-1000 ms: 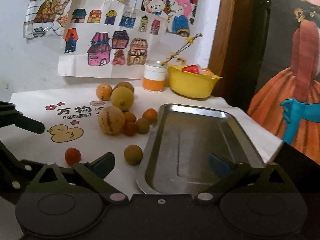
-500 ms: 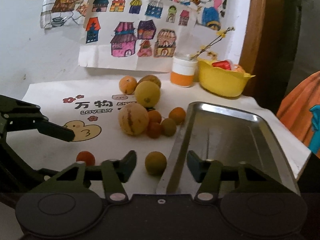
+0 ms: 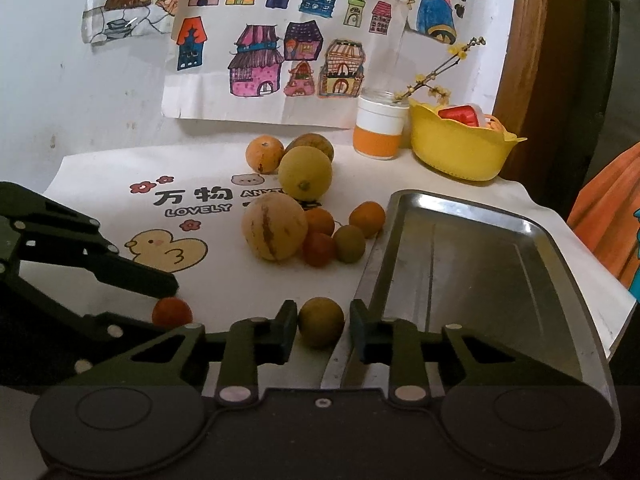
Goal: Organize fruits
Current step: 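Grasp the small red fruit with the left tool while the right tool grasps a small tan fruit, then carry both fruits over the steel tray while the right tool opens to drop the tan fruit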
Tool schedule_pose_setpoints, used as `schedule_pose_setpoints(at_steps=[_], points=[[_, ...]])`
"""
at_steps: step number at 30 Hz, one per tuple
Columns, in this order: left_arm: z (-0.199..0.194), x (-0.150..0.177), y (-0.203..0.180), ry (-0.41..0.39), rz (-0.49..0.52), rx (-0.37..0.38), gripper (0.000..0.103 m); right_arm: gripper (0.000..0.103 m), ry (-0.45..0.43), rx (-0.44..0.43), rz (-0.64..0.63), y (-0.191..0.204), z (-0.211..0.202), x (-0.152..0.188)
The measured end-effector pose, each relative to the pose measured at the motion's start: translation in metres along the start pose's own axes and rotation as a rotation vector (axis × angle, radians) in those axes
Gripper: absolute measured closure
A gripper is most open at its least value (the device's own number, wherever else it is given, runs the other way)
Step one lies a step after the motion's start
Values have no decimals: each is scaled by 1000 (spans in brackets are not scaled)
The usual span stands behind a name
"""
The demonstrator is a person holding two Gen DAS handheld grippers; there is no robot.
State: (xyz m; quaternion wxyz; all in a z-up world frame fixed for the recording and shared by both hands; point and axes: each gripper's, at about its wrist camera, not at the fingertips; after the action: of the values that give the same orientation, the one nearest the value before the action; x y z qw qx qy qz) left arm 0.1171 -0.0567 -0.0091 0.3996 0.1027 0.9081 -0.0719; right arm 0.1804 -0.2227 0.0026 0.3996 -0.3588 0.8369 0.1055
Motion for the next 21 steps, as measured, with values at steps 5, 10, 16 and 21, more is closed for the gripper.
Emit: schedule_pose_setpoints(at_steps=[5, 10, 16, 21], points=[[1, -3, 5, 9, -28, 23, 74, 76, 1, 7, -11, 3, -1, 0], [0, -3, 6, 14, -49, 31, 78, 76, -6, 7, 6, 4, -3, 2], [-5, -9, 9, 18, -84, 21, 78, 76, -39, 7, 42, 1, -13, 5], [-9, -23, 11, 14, -88, 14, 78, 76, -87, 39, 56, -2, -28, 5]])
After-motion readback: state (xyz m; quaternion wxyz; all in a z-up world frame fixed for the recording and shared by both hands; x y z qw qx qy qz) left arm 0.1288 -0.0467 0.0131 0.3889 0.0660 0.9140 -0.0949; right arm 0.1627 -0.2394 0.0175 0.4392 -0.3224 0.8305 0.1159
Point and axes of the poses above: each gripper's, at about its wrist camera, not at the fingertips, and z roughly the way its jaws point, y to its left, x to its underside, and after that the axes turned 5 degrees about y, right-handed
